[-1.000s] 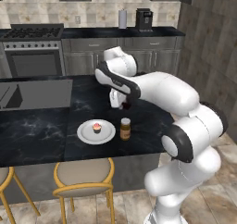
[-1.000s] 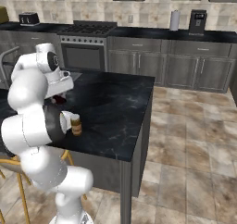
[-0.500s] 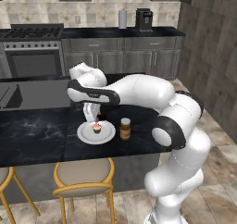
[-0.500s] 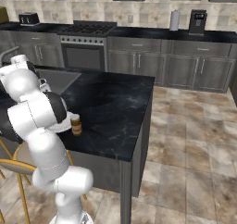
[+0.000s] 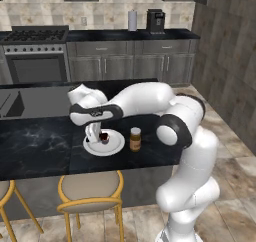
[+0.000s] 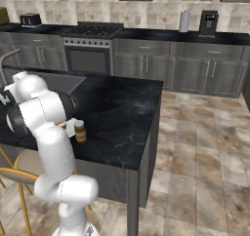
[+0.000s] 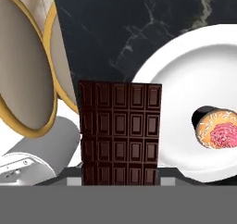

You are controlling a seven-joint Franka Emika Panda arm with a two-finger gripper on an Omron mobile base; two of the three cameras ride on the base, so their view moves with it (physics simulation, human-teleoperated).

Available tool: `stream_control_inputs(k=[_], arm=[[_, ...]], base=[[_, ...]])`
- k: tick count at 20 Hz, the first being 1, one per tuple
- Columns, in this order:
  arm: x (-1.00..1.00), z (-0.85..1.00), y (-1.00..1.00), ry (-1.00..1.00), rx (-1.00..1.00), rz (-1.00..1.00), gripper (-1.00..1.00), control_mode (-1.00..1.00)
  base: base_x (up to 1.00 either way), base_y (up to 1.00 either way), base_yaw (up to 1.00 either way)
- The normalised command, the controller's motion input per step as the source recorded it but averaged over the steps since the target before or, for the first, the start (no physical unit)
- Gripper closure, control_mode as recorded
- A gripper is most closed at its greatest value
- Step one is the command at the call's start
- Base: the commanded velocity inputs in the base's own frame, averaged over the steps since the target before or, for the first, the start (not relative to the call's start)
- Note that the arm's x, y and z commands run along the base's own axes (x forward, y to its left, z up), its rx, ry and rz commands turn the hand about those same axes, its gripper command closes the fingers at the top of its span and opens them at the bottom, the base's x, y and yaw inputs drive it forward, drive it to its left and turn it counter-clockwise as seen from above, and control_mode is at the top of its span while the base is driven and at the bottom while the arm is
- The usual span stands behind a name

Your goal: Take the cinnamon bottle from the cabinet and place it on the dining table, next to the plate with the cupcake. Then take the chocolate from the dining counter and place it on the cupcake plate.

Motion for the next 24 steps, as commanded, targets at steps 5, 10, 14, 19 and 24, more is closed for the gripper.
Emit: stream_control_inputs(k=[5,10,14,19,24], arm=[[0.46,-0.22,0.17,0.0,0.0,0.0,1.0,-1.0],[0.32,-0.45,0.18,-0.01,0.0,0.0,1.0,-1.0],[0.03,-0.41,0.01,-0.06,0.0,0.0,1.0,-1.0],[0.0,-0.16,0.0,-0.06,0.0,-0.01,1.0,-1.0],[0.0,-0.07,0.0,-0.06,0.0,-0.03,1.0,-1.0]], base=[[0.0,0.0,0.0],[0.0,0.0,0.0],[0.0,0.0,0.0],[0.0,0.0,0.0],[0.0,0.0,0.0]])
